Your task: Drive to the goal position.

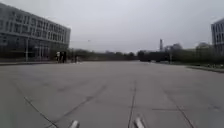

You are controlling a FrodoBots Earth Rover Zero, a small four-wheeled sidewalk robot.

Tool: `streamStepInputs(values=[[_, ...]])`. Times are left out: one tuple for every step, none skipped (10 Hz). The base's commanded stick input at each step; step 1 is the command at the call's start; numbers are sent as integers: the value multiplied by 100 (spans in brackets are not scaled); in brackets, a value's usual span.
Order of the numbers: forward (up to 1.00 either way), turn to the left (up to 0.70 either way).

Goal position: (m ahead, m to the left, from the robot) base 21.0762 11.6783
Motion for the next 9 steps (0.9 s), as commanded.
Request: streamStepInputs(values=[[100,2],[100,2],[100,2],[100,2],[100,2],[100,2],[100,2],[100,2],[100,2]])
